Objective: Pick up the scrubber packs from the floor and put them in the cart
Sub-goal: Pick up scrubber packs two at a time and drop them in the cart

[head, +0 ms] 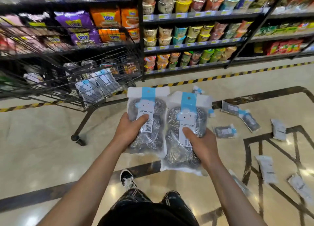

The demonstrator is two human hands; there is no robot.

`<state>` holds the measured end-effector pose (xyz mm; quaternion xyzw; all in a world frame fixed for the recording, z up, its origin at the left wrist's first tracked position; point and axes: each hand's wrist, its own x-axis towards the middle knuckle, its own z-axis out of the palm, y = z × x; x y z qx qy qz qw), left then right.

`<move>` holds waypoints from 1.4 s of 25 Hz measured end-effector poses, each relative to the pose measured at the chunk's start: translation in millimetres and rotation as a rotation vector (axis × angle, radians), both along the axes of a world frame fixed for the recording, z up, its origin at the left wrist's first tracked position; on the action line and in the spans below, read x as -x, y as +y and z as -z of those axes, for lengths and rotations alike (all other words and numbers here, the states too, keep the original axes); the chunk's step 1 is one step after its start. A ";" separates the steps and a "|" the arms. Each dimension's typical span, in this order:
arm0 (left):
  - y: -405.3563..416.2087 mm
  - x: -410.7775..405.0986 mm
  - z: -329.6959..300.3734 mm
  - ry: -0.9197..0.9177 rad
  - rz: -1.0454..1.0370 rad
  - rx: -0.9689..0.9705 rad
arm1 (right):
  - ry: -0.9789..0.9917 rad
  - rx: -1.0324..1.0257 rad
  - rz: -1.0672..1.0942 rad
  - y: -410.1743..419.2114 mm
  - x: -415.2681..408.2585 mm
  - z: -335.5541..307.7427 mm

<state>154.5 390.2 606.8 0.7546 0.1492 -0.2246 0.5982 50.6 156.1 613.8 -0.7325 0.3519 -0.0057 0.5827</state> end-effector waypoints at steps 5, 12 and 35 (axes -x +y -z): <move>109.7 -75.7 5.0 0.010 -0.153 -0.015 | 0.005 -0.029 -0.126 101.7 -104.6 -0.2; 201.7 -160.2 14.7 -0.001 -0.284 0.021 | 0.000 0.011 -0.223 186.2 -218.3 -3.1; 238.9 -543.5 154.4 0.235 -0.394 0.065 | 0.216 0.275 -0.566 232.7 -676.3 124.2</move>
